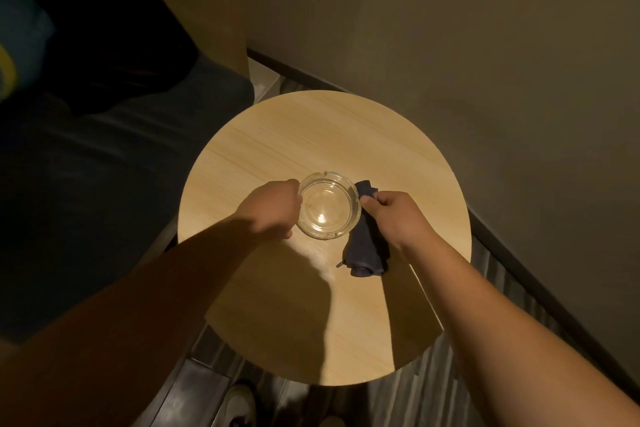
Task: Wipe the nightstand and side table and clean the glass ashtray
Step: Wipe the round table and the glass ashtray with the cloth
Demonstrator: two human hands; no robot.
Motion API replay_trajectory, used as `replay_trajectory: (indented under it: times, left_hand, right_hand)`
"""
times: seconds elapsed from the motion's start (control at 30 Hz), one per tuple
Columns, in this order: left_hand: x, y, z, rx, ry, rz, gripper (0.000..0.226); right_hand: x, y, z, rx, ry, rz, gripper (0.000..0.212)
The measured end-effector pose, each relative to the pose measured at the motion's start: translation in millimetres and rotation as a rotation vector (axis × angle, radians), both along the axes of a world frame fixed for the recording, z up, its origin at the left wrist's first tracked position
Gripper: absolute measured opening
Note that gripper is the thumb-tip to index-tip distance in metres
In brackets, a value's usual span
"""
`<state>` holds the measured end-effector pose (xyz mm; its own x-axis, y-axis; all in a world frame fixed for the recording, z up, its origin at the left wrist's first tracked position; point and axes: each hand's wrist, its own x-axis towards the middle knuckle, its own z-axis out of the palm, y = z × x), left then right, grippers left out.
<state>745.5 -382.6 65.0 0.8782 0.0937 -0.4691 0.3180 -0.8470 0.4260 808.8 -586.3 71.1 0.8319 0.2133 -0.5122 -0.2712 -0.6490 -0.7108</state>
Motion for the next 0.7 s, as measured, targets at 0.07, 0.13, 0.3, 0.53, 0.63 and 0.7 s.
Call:
replay_trajectory:
  times: [0.07,0.13,0.3,0.53,0.63,0.7]
  left_hand:
    - [3.7,5.6,-1.2,-0.007,-0.008,-0.052,0.022]
    - [5.4,10.7,-0.7,-0.032,-0.032,-0.081,0.023]
    - [26.9,13.4,5.3,0.031,-0.034,-0.367,0.039]
    - [-1.1,2.5,2.0,0.159,-0.259,-0.084,0.030]
    - [-50.8,-15.3,-1.3,0.159,-0.354,0.059,0.022]
    - [-69.8,-31.6,-11.0,0.069,-0.337,0.139,0.018]
  right_hand:
    - [3.7,1.3,-0.2,-0.036,-0.054,0.074,0.038]
    - [8.3,3.2,0.5,-0.108,-0.112,0.181,0.038]
    - [12.7,12.8,4.1,-0.217,-0.212,0.466,0.036]
    - [-0.7,15.6,-0.3,-0.332,-0.339,0.479,0.036]
    - [-4.5,15.8,-3.3,-0.315,-0.340,0.405,0.038]
    - [-6.4,15.9,-4.9,-0.296,-0.332,0.360,0.032]
